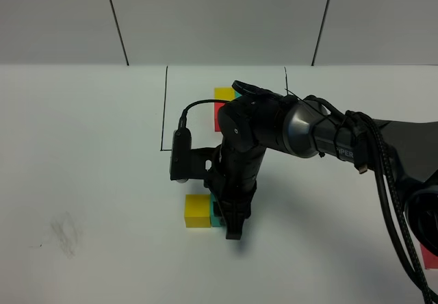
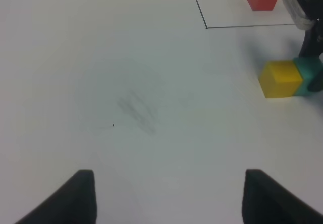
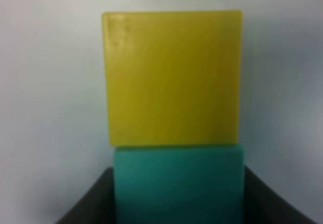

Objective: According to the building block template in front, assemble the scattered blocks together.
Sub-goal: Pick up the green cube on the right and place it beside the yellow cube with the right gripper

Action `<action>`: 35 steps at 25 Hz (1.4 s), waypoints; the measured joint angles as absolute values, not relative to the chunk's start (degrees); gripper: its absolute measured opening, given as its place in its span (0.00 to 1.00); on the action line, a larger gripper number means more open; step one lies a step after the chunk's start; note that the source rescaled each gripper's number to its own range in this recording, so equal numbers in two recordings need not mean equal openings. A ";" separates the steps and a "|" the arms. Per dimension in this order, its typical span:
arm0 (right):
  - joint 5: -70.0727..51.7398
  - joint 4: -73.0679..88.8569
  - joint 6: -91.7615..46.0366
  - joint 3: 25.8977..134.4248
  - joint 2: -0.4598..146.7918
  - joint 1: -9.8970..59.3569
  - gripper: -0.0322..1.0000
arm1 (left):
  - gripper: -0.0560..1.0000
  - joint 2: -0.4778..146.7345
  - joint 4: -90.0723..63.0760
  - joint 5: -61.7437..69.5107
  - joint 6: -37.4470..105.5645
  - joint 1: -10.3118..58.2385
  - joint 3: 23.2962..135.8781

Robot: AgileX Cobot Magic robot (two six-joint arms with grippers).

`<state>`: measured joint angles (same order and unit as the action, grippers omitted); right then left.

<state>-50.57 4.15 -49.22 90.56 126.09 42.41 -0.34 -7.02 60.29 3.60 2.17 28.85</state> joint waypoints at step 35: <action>-54.64 -0.38 -35.16 90.75 123.39 41.28 1.00 | 0.39 -0.34 -7.02 60.23 3.60 2.17 28.85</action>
